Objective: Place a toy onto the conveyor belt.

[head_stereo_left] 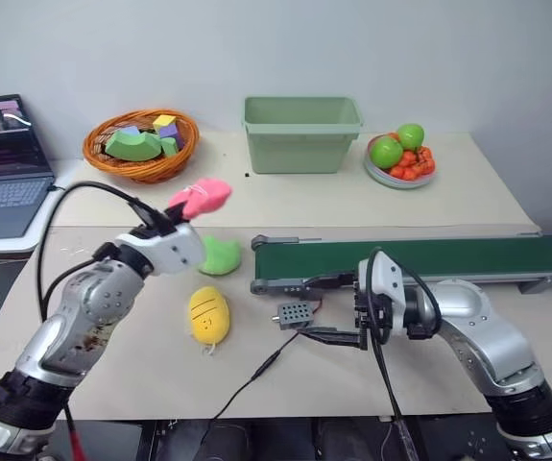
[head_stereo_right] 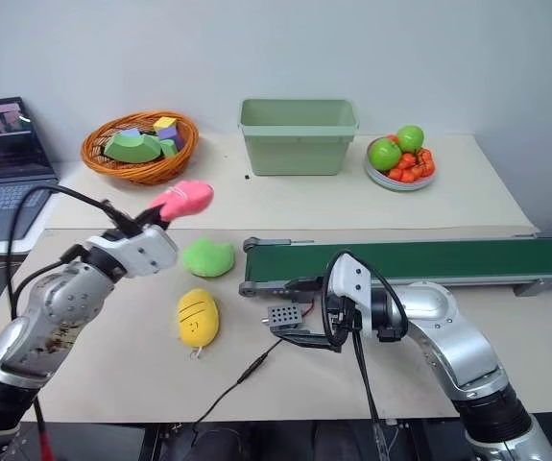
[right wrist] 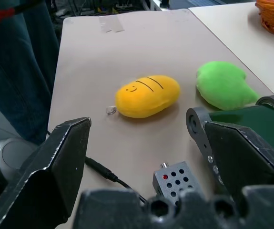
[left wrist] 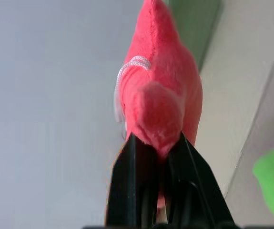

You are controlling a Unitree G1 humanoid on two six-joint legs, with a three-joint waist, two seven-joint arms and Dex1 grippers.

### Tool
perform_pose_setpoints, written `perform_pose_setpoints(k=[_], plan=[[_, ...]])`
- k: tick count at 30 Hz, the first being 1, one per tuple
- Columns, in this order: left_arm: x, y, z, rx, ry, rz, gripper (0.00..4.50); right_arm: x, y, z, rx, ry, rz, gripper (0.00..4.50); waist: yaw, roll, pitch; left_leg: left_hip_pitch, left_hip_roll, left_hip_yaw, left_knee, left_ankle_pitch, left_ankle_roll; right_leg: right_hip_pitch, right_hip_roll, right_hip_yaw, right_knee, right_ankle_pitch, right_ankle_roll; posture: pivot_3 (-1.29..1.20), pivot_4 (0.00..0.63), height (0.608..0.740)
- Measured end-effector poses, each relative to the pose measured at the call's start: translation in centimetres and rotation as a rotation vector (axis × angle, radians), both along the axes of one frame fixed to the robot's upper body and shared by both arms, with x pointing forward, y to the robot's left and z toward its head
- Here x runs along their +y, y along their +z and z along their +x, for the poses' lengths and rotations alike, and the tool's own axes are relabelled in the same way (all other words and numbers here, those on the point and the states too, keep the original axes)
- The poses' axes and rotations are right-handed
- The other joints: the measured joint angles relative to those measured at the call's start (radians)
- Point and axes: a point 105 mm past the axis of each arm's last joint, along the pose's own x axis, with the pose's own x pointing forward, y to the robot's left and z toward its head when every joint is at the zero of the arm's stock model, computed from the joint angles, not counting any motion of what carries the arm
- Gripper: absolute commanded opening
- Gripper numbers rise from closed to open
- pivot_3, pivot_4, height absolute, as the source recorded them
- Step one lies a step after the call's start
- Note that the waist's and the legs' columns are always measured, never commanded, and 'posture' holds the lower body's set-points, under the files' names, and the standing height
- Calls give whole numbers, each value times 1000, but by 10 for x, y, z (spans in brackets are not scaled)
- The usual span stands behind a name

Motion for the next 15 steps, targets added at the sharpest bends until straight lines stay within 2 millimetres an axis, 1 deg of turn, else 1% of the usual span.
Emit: perform_pose_setpoints(k=[2,5,8,10,12,15], plan=[[-15,-1,0,-65,-84,100,57,-1,0,1,0,-11,3,4500,-1,0,0,-2,0,1,0,0,0,-4,-3,-3,2,0,0,0,150,728],[-37,-17,2,-105,-216,184,57,-1,-1,1,0,-32,11,4500,-1,0,0,-9,-1,3,2,0,0,-14,-7,-11,5,0,-1,0,150,728],[-49,-43,6,-79,-312,258,57,-2,-2,0,1,-54,17,4500,-2,0,0,-12,-2,3,4,0,1,-15,-7,-13,6,0,-1,0,150,728],[-52,-61,10,-45,-352,283,57,-3,-1,-1,-9,-66,22,4500,-2,0,0,-13,-2,3,6,0,1,-15,-7,-13,6,1,-1,0,150,728],[-56,-73,14,-30,-382,301,57,-3,0,-4,-15,-77,28,4500,-1,0,0,-13,-2,2,7,0,1,-14,-7,-13,6,1,0,0,150,728],[-68,-77,20,-42,-422,289,57,-4,1,-5,-23,-103,33,4500,-1,0,0,-13,-2,3,9,0,2,-14,-7,-13,7,1,0,0,150,728]])
